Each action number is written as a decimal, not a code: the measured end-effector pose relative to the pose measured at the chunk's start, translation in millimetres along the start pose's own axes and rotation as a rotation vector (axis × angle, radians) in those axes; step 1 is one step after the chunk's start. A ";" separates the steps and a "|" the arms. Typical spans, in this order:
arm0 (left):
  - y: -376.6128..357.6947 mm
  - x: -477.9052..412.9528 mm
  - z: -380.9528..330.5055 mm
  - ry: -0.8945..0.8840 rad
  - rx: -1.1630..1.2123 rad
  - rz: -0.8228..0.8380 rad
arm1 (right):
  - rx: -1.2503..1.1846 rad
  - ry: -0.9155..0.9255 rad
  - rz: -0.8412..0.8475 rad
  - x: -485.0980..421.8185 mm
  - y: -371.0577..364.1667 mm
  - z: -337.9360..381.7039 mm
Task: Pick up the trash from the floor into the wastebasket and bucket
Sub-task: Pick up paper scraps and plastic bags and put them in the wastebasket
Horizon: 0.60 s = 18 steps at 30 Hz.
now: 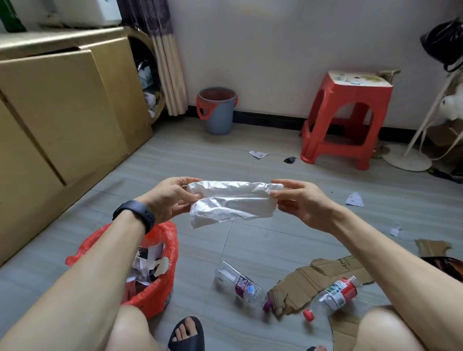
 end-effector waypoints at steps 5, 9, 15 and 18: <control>-4.5 0.2 -4.5 -0.021 0.097 0.042 | 0.077 -0.123 0.203 2.4 -3.8 -10.3; 4.8 -2.1 -2.1 -0.020 0.110 0.032 | -0.027 -0.080 0.251 6.6 -16.5 -4.1; 7.1 -1.6 9.5 0.073 -0.059 0.099 | -0.086 0.090 0.083 -0.8 -8.8 3.4; 1.5 0.8 4.2 0.066 0.031 0.128 | -0.111 0.114 0.016 -3.0 -6.5 4.6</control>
Point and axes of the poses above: each hand's wrist, its own x-axis away from the middle knuckle, its own y-axis out of the back of the hand, z = x × y, the point moved 5 cm from there along -x, towards the middle knuckle, and after that the axes turned 2 degrees about -y, right-handed, at the moved point
